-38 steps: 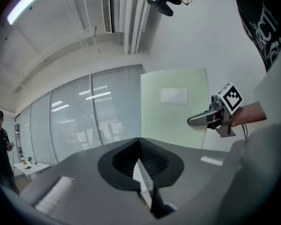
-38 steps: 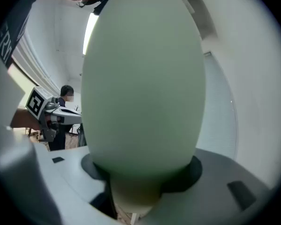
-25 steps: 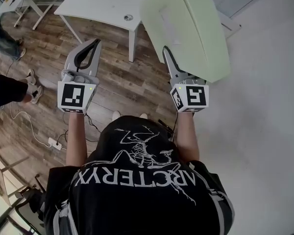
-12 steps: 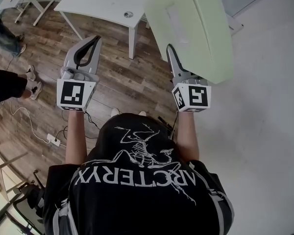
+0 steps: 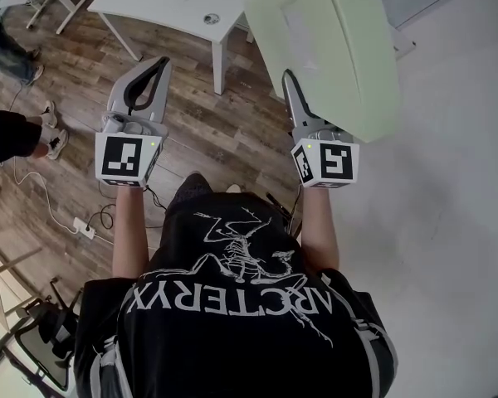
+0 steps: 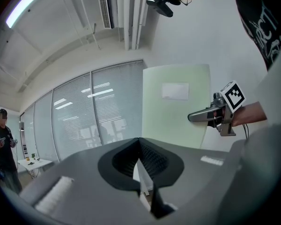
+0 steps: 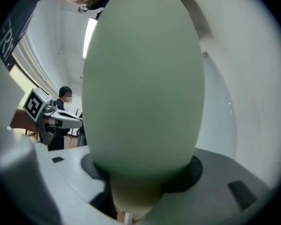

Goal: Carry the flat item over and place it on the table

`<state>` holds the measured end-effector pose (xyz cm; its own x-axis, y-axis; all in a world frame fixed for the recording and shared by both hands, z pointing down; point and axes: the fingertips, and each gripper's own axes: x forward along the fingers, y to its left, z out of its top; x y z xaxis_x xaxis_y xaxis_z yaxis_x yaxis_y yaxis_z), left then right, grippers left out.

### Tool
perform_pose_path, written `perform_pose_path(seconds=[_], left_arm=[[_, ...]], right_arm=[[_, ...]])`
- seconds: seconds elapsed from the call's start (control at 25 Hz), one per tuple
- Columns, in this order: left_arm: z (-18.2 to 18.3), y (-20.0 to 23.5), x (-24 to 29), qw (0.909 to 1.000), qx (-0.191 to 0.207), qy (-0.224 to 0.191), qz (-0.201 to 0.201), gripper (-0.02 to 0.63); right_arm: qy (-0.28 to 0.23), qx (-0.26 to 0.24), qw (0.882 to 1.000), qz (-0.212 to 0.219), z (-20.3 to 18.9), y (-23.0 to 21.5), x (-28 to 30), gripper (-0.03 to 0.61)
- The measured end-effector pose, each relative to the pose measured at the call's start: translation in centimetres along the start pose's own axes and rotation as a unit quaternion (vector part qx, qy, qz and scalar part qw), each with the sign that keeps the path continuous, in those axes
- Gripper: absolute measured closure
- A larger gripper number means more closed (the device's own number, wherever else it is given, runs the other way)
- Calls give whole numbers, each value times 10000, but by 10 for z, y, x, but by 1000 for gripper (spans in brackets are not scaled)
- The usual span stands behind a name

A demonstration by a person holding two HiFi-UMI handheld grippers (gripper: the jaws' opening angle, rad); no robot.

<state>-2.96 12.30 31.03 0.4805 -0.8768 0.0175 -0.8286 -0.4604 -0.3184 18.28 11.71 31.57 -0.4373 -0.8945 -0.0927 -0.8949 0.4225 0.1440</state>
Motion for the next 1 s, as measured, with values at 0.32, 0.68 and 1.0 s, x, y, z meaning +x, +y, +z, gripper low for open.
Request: perform_pose_path(seconds=[0.32, 0.68, 1.0], left_arm=[[-18, 18, 47, 9998, 74, 109, -116, 604], [-73, 123, 155, 9992, 182, 48, -361, 604], [-93, 275, 225, 9994, 199, 28, -276, 604]], right_arm=[[211, -114, 9997, 87, -23, -17, 51, 307], [284, -345, 9990, 99, -44, -12, 203, 307], [284, -92, 9995, -95, -36, 1, 350, 307]])
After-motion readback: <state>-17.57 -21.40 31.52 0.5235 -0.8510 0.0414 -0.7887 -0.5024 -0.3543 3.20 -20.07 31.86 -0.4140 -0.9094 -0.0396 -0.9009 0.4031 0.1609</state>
